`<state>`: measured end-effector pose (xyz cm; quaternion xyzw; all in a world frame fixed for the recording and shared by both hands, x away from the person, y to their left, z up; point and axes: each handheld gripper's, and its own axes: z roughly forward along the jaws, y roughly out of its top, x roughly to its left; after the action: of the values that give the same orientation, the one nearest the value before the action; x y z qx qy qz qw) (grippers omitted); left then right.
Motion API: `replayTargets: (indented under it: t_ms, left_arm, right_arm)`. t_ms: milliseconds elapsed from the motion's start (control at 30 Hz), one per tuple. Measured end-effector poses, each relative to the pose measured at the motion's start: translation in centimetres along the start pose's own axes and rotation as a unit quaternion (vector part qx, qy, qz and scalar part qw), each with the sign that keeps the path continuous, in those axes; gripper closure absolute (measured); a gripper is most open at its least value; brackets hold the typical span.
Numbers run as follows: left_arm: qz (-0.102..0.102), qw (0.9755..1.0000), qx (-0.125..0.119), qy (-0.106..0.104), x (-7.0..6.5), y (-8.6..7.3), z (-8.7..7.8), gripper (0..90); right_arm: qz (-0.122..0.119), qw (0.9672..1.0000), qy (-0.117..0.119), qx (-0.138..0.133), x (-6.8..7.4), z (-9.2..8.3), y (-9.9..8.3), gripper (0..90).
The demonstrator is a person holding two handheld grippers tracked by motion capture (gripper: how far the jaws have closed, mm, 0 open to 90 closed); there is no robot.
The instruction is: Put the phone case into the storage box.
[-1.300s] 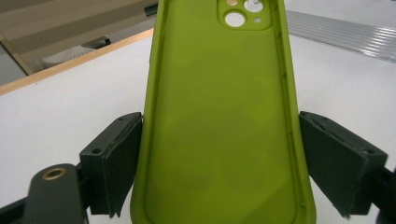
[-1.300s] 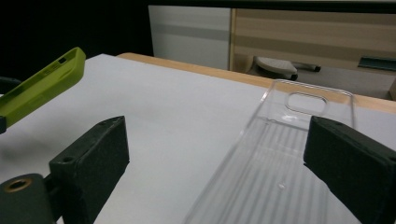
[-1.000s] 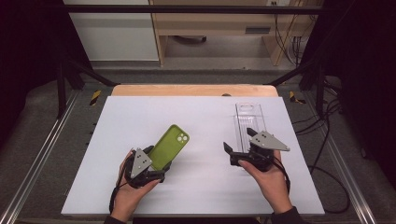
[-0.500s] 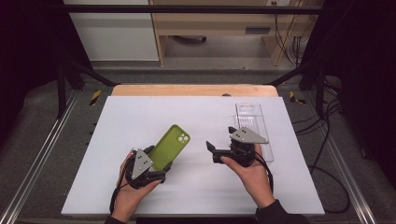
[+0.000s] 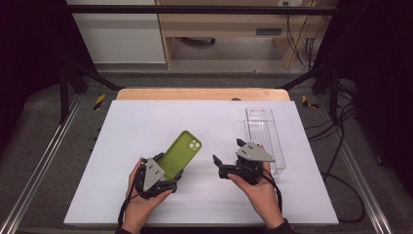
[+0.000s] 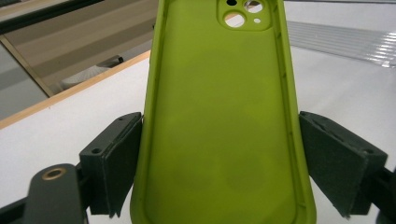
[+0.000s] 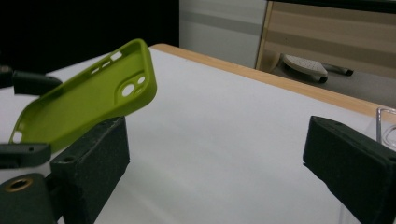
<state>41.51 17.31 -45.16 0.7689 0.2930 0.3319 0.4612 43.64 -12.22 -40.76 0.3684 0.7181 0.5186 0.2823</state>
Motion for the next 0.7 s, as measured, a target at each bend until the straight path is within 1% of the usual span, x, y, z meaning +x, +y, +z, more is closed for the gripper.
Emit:
replayTargets:
  t_ms: [67,133,167,200,233,333,367,467,500,533,567,667,700]
  left_arm:
    - [0.003,1.0,0.001,0.0,-0.07,-0.02,0.01,16.0]
    - [0.004,1.0,0.002,-0.001,-0.2,-0.01,0.08,16.0]
    - [0.001,1.0,-0.002,-0.003,-0.24,0.12,0.1,15.9]
    - [0.001,1.0,-0.002,-0.003,-0.24,0.12,0.1,15.9]
    - [0.004,1.0,-0.001,-0.001,-0.33,0.12,0.14,15.9]
    - [0.004,1.0,0.003,-0.003,-0.48,0.04,0.21,16.0]
    - [0.0,1.0,-0.004,-0.006,-0.5,0.21,0.18,16.0]
    - [-0.001,1.0,-0.007,-0.004,-0.46,0.33,0.14,16.0]
    - [-0.003,1.0,-0.008,-0.005,-0.38,0.3,0.13,16.0]
    - [-0.003,1.0,-0.008,-0.005,-0.38,0.3,0.13,16.0]
    - [0.002,1.0,-0.005,-0.006,-0.38,0.29,0.19,16.0]
    - [0.001,1.0,-0.003,-0.004,-0.41,0.26,0.29,16.0]
    - [0.013,0.9999,-0.001,-0.002,-0.58,0.33,0.35,16.0]
  right_arm:
    - [0.016,0.9998,0.008,-0.001,-0.1,0.14,-0.14,7.3]
    - [0.017,0.9998,0.008,0.0,-0.08,0.16,-0.2,7.5]
    - [0.023,0.9997,0.013,-0.003,-0.01,0.14,-0.19,7.8]
    - [0.023,0.9997,0.013,-0.003,-0.01,0.14,-0.19,7.8]
    - [0.025,0.9996,0.014,-0.004,0.04,0.02,-0.07,8.4]
    - [0.023,0.9996,0.015,-0.003,0.22,-0.11,-0.1,8.6]
    - [0.029,0.9994,0.02,-0.002,0.33,-0.09,-0.25,8.9]
    - [0.035,0.9992,0.022,0.001,0.22,0.08,-0.31,9.2]
    - [0.037,0.9991,0.022,0.003,0.2,0.1,-0.35,9.2]
    - [0.044,0.9987,0.025,0.004,0.16,0.14,-0.36,9.2]
    - [0.048,0.9985,0.025,0.004,0.16,0.17,-0.38,9.4]
    - [0.053,0.9982,0.029,0.007,0.23,0.34,-0.53,9.6]
    - [0.058,0.9977,0.035,0.008,0.31,0.54,-0.65,9.9]
